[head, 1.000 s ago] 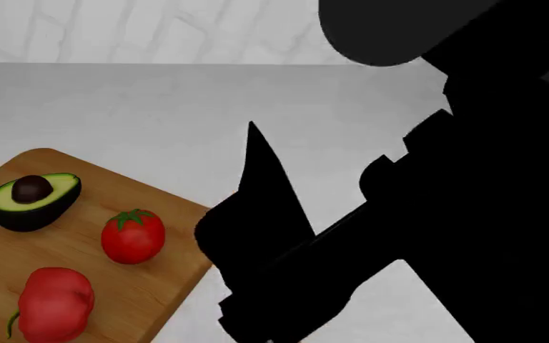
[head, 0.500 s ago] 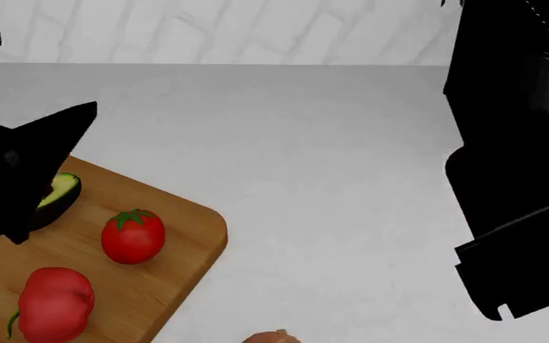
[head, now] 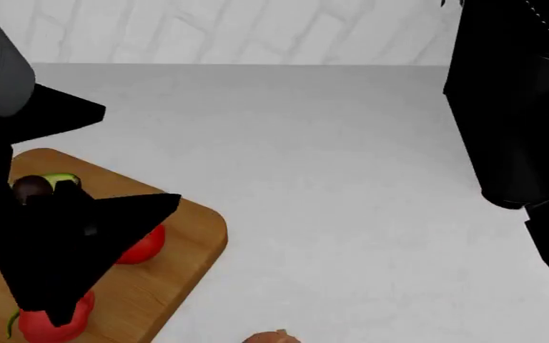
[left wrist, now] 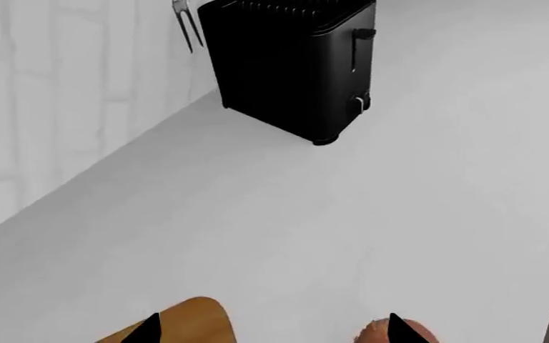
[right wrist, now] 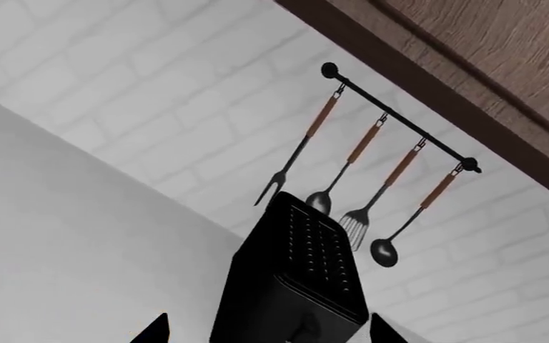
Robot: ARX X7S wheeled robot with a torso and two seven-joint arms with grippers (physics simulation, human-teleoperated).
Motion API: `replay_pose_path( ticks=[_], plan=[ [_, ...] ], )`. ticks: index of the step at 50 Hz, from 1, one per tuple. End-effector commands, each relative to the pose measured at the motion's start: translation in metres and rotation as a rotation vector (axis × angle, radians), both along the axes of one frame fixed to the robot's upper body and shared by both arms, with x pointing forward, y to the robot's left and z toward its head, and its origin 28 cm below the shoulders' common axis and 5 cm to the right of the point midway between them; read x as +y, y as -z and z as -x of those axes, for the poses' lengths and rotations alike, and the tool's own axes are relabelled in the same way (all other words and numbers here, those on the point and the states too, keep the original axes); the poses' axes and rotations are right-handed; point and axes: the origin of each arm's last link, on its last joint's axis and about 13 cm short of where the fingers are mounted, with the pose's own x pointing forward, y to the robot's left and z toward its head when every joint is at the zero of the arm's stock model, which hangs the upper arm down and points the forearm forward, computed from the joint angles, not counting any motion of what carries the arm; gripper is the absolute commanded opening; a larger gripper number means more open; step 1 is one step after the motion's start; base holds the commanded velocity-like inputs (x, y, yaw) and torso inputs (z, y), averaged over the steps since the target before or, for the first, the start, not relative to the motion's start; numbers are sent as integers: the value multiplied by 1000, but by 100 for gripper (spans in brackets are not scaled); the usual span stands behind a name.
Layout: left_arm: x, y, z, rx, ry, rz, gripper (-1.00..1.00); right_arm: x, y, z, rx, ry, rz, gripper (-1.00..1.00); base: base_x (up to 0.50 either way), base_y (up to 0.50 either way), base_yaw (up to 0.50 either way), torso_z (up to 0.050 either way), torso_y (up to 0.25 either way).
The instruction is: Place the avocado, onion, tomato and bell pepper on the cutting board.
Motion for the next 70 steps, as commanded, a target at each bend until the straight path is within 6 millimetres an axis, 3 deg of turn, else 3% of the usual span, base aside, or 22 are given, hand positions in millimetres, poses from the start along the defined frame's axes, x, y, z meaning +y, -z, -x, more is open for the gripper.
replay_pose_path(
  ticks=[1,12,39,56,70],
  plan=[
    [-16,-10,13,31,103,-66,100,2,-7,-2,-26,-13,3,100,0,0,0,0,0],
    [-26,-1,11,45,156,-85,100,1,-6,0,-24,-4,11,100,0,0,0,0,0],
    [-65,50,-6,113,269,-145,100,-7,5,6,-20,25,-14,100,0,0,0,0,0],
    [-77,79,-7,152,307,-182,100,-10,5,11,-20,31,-17,100,0,0,0,0,0],
    [-80,100,-20,164,284,-202,100,-10,6,14,-20,36,-22,100,0,0,0,0,0]
  ],
)
